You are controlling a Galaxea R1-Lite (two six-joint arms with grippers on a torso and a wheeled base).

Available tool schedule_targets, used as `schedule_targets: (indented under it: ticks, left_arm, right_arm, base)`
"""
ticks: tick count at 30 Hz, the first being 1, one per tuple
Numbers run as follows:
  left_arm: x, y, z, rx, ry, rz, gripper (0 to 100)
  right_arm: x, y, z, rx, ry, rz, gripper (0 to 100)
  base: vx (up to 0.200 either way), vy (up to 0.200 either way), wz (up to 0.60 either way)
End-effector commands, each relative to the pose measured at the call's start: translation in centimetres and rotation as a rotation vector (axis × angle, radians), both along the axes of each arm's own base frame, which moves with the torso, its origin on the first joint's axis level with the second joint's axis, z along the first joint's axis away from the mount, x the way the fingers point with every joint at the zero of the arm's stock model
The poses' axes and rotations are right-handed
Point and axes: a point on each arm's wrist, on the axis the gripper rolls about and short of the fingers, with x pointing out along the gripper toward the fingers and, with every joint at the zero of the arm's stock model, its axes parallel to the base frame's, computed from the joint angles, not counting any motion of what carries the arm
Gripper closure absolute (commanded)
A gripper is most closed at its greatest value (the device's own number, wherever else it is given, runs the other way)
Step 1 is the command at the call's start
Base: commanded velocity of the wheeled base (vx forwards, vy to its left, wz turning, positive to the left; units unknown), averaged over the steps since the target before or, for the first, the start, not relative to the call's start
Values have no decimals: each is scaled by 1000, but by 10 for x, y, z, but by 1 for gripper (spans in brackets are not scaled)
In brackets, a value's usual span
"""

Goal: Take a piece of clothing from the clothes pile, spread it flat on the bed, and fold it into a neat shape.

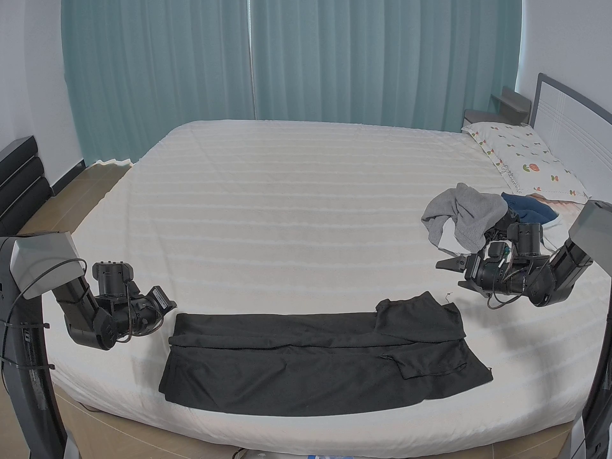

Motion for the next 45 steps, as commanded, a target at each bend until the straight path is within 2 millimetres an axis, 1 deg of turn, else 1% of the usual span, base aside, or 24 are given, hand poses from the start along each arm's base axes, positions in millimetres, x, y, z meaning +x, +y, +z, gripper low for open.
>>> schedule_targets:
  ticks: [1, 3, 5, 8, 10, 17, 24, 34, 37, 38, 39, 42, 45]
  left_arm:
    - [0, 0, -2, 1, 5, 0, 100]
    - [0, 0, -2, 1, 5, 0, 100]
    - [0, 0, -2, 1, 5, -2, 100]
    - [-1, -1, -2, 1, 7, -2, 100]
    - [0, -1, -2, 2, 6, -2, 100]
    - [-1, -1, -2, 3, 7, -3, 100]
    - [-1, -1, -2, 3, 7, -3, 100]
    - [-1, -1, -2, 4, 6, -4, 100]
    - [-1, -1, -2, 4, 6, -4, 100]
    - [-1, -1, -2, 4, 6, -4, 100]
    - [-1, -1, -3, 4, 6, -4, 100]
    - [-1, -1, -3, 4, 6, -4, 100]
    - [-1, -1, -3, 4, 6, -4, 100]
  right_arm:
    - [-3, -6, 23, -14, -57, -45, 0]
    - [-4, -4, 19, -11, -41, -35, 0]
    - [-4, 6, 0, -22, 3, -3, 0]
    - [-3, 18, -21, -38, 52, 21, 0]
    - [-5, 22, -28, -55, 72, 45, 0]
    - [-9, 24, -36, -71, 113, 62, 0]
    - [-9, 26, -49, -81, 140, 74, 0]
    - [-10, 26, -57, -106, 148, 96, 0]
    - [-11, 25, -57, -113, 145, 98, 0]
    - [-11, 25, -57, -113, 145, 98, 100]
    - [-17, 25, -53, -123, 144, 104, 100]
    - [-21, 24, -47, -141, 139, 116, 100]
    - [-29, 17, -38, -181, 176, 140, 100]
  base:
    - [0, 0, 0]
    - [0, 0, 0]
    - [0, 0, 0]
    - [0, 0, 0]
    - [0, 0, 0]
    - [0, 0, 0]
    - [0, 0, 0]
    - [0, 0, 0]
    - [0, 0, 0]
    - [0, 0, 0]
    - [0, 0, 0]
    - [0, 0, 0]
    - [0, 0, 0]
